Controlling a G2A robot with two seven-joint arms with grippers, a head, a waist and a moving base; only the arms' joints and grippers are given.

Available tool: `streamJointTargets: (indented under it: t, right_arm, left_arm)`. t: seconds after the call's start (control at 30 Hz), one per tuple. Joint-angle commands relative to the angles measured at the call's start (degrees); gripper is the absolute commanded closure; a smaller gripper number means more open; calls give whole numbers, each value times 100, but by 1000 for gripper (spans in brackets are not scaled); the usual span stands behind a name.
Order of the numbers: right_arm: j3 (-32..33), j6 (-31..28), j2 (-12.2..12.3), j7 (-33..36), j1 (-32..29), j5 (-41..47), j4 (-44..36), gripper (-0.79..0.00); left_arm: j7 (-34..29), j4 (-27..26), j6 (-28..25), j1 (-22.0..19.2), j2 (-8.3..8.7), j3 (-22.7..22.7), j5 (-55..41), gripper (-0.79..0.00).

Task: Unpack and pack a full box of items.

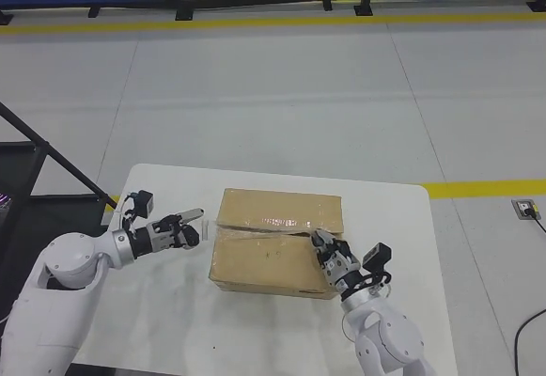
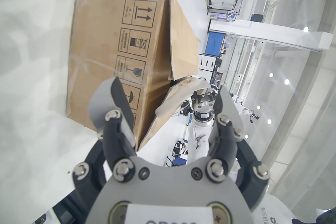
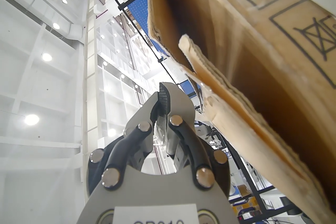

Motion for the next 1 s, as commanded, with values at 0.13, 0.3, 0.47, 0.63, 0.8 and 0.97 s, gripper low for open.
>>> streamJointTargets:
  t: [0.13, 0.3, 0.47, 0.63, 0.8, 0.97]
  right_arm:
    - [-32, -71, -11, -129, 27, 168, 13, 0]
    - [-61, -75, -20, -233, 114, 265, 85, 0]
    - [-79, -76, -22, -284, 141, 323, 111, 0]
    - [-81, -73, -23, -344, 155, 404, 145, 0]
    - [-85, -57, -22, -390, 166, 456, 170, 0]
    - [-97, -32, -19, -432, 161, 464, 165, 0]
  left_arm:
    - [345, -394, -345, 146, 29, -212, -177, -785]
    - [458, -1081, -664, 502, 62, -517, -613, -785]
    - [270, -1595, -815, 752, 44, -505, -1274, -785]
    - [475, -1436, -963, 573, -19, 3, -926, -785]
    - [654, -748, -1075, 139, -131, 564, -806, -785]
    - [707, -189, -1244, -204, -224, 880, -867, -785]
